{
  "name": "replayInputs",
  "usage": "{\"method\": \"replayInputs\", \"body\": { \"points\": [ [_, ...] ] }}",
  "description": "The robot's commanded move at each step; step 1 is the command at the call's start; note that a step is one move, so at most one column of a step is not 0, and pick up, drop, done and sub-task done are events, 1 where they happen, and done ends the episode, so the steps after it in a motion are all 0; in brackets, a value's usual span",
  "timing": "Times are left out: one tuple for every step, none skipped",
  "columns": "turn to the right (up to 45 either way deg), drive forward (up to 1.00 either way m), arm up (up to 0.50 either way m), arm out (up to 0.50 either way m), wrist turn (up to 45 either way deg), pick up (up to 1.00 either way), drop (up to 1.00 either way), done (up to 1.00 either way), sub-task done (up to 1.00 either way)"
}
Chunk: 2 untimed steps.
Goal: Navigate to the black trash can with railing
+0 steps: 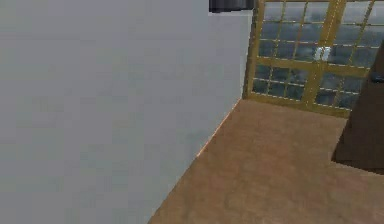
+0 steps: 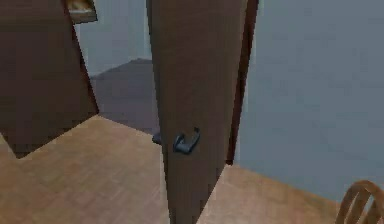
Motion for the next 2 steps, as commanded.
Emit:
{"method": "replayInputs", "body": {
  "points": [
    [-33.0, 0.00, 0.00, 0.00, 0.0, 0.00, 0.00, 0.00, 0.00],
    [0.0, 0.10, 0.00, 0.00, 0.0, 0.00, 0.00, 0.00, 0.00]
  ]
}}
